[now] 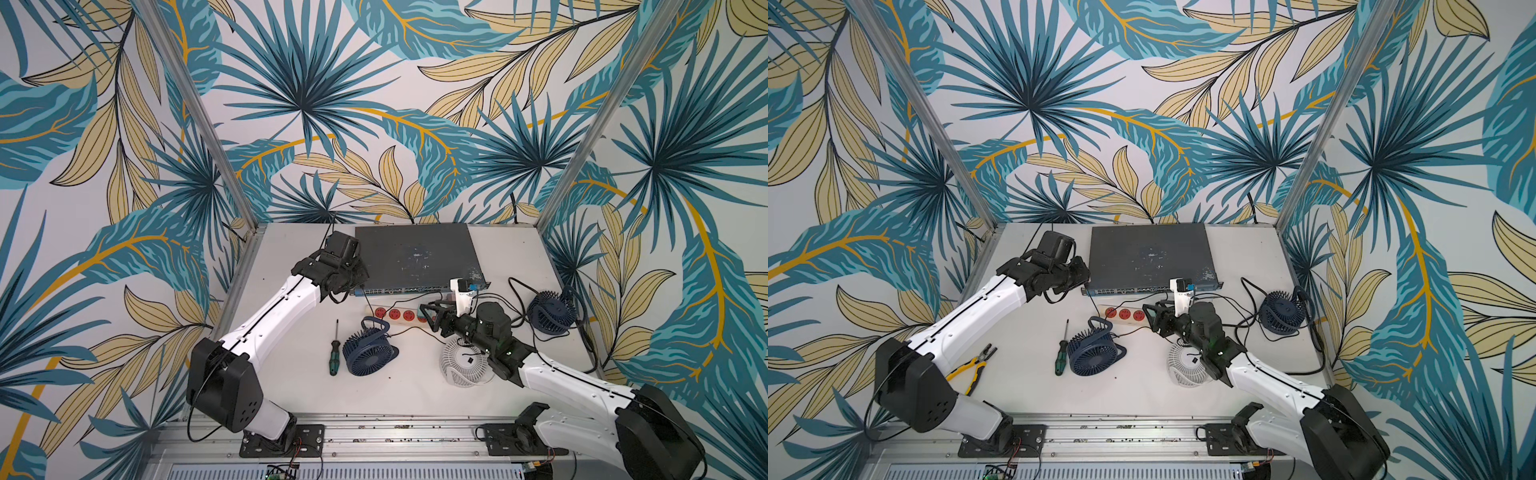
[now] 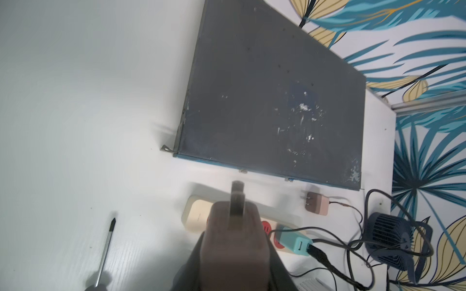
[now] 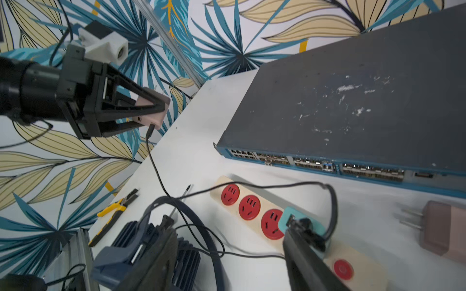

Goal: Plug the desk fan into the power strip
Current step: Pick up the plug from the center of the board.

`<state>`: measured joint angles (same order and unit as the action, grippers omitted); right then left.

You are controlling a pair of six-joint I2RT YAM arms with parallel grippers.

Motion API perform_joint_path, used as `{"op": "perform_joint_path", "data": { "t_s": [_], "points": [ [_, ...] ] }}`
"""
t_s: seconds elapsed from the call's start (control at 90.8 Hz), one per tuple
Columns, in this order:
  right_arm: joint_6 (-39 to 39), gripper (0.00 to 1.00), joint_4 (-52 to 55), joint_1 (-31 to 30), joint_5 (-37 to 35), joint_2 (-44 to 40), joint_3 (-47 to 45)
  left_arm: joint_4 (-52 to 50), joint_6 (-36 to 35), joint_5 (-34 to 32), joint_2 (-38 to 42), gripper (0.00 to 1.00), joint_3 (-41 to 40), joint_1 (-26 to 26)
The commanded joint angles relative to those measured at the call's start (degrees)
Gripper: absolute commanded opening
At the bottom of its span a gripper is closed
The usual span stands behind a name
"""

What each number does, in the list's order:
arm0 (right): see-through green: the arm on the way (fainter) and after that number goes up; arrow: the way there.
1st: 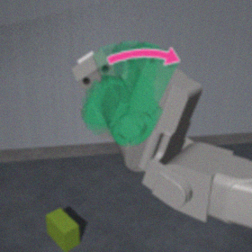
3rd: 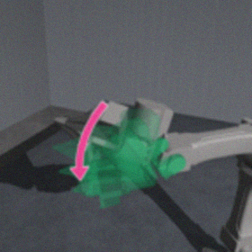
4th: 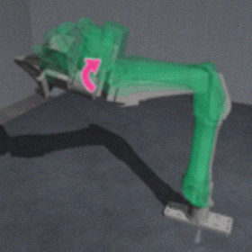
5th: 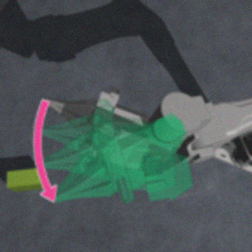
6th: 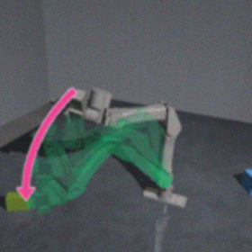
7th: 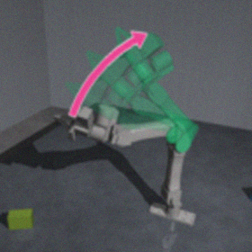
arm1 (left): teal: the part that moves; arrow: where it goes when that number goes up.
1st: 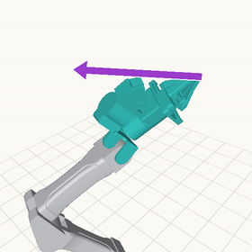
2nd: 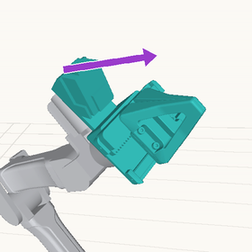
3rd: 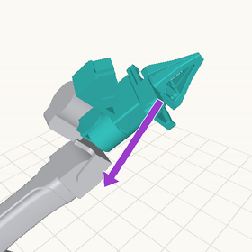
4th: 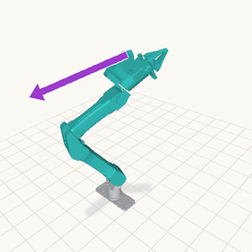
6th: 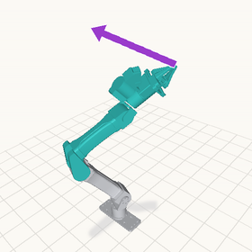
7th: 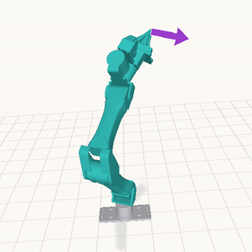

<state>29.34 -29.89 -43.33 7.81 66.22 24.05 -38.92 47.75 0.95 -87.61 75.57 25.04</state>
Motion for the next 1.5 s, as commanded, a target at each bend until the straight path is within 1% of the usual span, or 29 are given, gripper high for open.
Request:
{"op": "perform_joint_path", "data": {
  "t_s": [0.0, 0.165, 0.331, 0.452, 0.562, 0.661, 0.793, 1.003, 1.113, 1.234, 1.487],
  "points": [
    [0.47, 0.64, -7.03, -3.02, -0.19, 2.43, -2.35, -0.29, -1.35, 3.76, -1.14, 0.21, -0.51, -0.30],
    [-0.78, 0.61, -13.34, -5.81, -2.24, 6.73, -3.35, 0.02, -1.01, 7.43, -3.55, 0.21, -1.74, -0.36],
    [-0.79, 0.61, -14.66, -6.64, -3.90, 7.41, -2.48, 0.52, -0.89, 9.98, -4.19, 0.21, -2.87, -0.42],
    [-1.81, 0.60, -11.51, -6.68, -4.00, 8.69, 0.99, 4.38, 2.98, 13.48, -2.68, 0.21, -4.81, -0.34],
    [-1.36, 0.61, -11.57, -6.65, -3.18, 10.45, 3.48, 8.22, 7.59, 18.01, -1.96, 0.21, -6.31, -0.01],
    [-1.09, 0.62, -11.19, -6.68, -2.56, 12.10, 5.98, 9.98, 10.94, 20.08, -1.02, 0.21, -7.09, 0.33],
    [-0.45, 0.65, -10.96, -6.82, -2.90, 14.03, 8.45, 12.75, 15.91, 20.82, 1.48, 0.21, -9.03, 0.42],
    [3.95, 0.67, -12.46, -7.78, -5.71, 17.12, 11.48, 19.32, 25.84, 23.23, 4.63, 0.21, -14.35, 0.81],
    [4.45, 0.69, -13.25, -9.18, -7.44, 18.79, 13.47, 20.02, 27.52, 23.22, 5.74, 0.21, -14.83, 1.12],
    [4.56, 0.72, -13.66, -10.15, -7.50, 20.52, 15.49, 19.99, 28.27, 22.25, 6.55, 0.22, -14.88, 1.12],
    [5.38, 0.71, -13.28, -10.80, -8.20, 24.35, 19.15, 21.60, 29.98, 23.13, 7.09, 0.22, -15.67, 1.14]
  ]
}}
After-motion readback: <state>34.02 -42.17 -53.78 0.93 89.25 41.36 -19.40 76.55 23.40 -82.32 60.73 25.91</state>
